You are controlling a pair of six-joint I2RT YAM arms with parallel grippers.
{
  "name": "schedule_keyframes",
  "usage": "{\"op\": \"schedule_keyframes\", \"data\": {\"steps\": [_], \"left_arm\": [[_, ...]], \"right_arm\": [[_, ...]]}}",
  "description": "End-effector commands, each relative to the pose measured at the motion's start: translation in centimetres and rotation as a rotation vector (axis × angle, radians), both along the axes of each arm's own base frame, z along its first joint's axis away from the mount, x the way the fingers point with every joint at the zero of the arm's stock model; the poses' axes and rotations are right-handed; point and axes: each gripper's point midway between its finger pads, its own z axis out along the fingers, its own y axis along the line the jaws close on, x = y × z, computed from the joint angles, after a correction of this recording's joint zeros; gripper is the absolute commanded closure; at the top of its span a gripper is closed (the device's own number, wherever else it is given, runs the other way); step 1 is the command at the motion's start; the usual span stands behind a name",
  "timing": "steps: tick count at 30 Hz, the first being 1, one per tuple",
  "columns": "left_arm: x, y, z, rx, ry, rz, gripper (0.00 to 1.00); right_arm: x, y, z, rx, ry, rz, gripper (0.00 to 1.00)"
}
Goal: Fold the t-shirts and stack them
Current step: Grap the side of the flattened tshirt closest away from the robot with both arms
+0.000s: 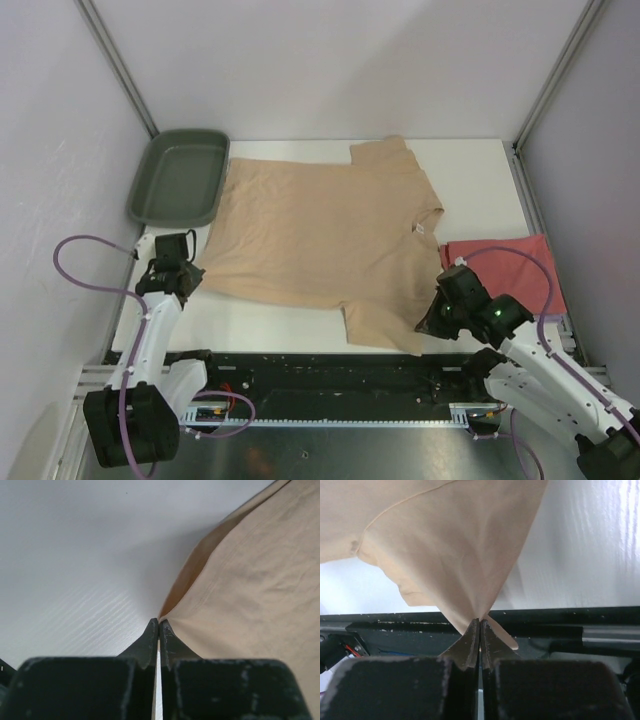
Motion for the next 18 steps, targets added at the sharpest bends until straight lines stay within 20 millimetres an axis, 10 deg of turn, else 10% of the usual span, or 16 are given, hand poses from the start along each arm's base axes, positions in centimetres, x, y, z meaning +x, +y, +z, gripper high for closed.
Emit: {"op": "schedule_keyframes", "data": {"steps": [1,6,13,18], "left_arm": [[0.6,0.7,1.6,0.05,-0.012,-0.012,1.0],[1.9,0.7,3.4,0.086,-0.03,-0.054,1.0],[1.1,0.6,2.7,0.085,-0.022,-0.062,1.0],[2.5,-0.2,3.2,0.099,-0.024,-0.104,1.0]], "right_arm": [[0.2,-1.2,1.8,-0.059,-0.01,-0.062,1.0],[1.4,-0.7,6.1,-0.048,-0.079,-0.057,1.0],[-0.7,-1.5,5.2,-0.073,-0.042,-0.059,1.0],[2.4,-1.4,6.5,-0.118,-0.129,-0.046,1.0]]}}
